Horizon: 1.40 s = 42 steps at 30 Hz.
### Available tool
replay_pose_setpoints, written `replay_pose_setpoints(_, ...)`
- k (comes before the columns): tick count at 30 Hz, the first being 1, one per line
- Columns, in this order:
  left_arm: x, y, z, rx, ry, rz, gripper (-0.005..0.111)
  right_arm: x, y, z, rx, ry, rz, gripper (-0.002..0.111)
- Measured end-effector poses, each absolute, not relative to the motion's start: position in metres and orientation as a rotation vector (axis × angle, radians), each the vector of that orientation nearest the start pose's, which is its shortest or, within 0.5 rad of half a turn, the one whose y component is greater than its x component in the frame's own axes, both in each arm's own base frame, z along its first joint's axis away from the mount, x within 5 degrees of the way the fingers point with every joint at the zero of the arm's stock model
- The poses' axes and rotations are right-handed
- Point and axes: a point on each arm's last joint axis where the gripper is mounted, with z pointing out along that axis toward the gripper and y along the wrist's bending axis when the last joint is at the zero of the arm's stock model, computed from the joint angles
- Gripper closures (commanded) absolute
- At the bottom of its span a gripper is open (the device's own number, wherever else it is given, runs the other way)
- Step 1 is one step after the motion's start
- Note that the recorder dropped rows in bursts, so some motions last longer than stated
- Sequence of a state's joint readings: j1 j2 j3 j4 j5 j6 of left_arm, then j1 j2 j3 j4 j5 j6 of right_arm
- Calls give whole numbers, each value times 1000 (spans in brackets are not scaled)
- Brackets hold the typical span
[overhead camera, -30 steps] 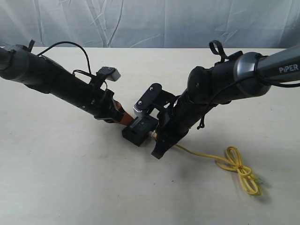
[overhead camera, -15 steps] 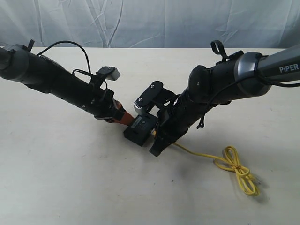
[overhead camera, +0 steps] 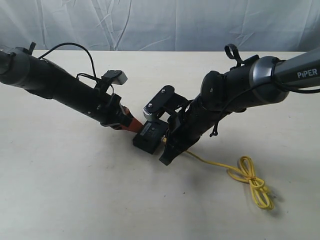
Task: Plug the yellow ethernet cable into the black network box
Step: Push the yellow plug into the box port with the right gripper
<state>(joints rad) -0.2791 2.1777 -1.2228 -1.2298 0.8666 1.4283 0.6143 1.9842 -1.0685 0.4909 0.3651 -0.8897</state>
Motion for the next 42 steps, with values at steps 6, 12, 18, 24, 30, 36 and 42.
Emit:
replay_pose_setpoints(6, 359, -171, 96, 978, 2402, -1074, 107, 294, 226, 114, -1405, 2333, 277, 109)
replay_pose_setpoints(12, 361, -171, 96, 976, 2400, -1059, 107, 295, 226, 114, -1407, 2324, 271, 109)
replay_pose_setpoints(18, 361, -171, 96, 976, 2400, -1059, 107, 295, 226, 114, -1407, 2324, 271, 109)
replay_pose_setpoints(24, 361, -171, 96, 975, 2401, -1057, 107, 295, 226, 114, -1405, 2323, 270, 109)
replay_pose_setpoints(30, 361, -171, 95, 985, 2403, -1042, 107, 296, 226, 114, -1403, 2320, 268, 109)
replay_pose_setpoints(36, 361, -171, 95, 986, 2403, -1041, 107, 296, 226, 114, -1401, 2319, 267, 109)
replay_pose_setpoints(42, 361, -170, 96, 998, 2403, -1033, 107, 295, 226, 114, -1403, 2321, 269, 109)
